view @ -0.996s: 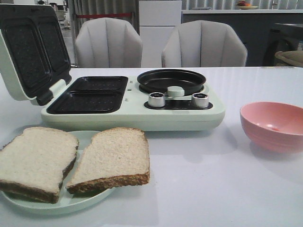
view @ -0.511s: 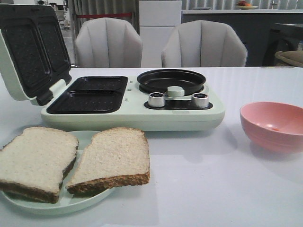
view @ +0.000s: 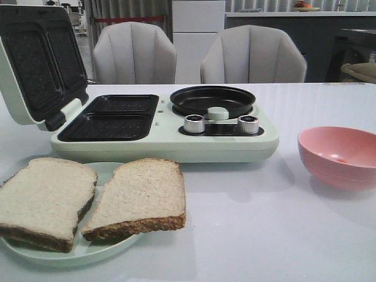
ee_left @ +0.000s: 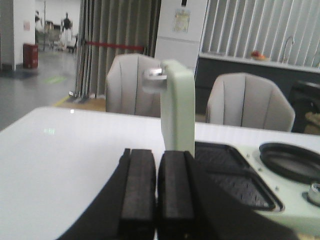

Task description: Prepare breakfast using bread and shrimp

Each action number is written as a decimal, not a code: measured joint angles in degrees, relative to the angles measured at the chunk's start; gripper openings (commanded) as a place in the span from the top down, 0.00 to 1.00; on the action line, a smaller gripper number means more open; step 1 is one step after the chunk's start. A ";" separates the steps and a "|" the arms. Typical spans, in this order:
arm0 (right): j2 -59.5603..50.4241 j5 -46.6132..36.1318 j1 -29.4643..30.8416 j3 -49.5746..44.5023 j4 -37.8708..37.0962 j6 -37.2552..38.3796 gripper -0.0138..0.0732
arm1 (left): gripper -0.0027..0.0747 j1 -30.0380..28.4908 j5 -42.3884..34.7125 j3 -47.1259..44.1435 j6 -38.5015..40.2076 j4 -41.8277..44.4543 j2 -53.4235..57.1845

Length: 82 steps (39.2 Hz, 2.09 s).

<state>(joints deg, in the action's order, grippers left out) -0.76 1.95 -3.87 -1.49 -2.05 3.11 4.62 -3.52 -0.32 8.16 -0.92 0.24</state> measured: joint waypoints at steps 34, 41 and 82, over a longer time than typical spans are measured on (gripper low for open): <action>0.00 0.00 0.00 0.00 0.00 0.00 0.67 | 0.82 0.00 22.13 20.64 0.00 0.21 -8.55; 0.00 0.00 0.00 0.00 0.00 0.00 0.67 | 0.72 0.00 22.22 20.64 0.00 0.92 -8.60; 0.00 0.00 0.00 0.00 0.00 0.00 0.67 | 0.23 12.21 32.15 21.46 0.00 14.83 -22.43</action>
<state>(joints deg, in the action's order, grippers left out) -0.76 1.95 -3.87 -1.49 -2.05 3.11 16.83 28.63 21.13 8.16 13.91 -22.19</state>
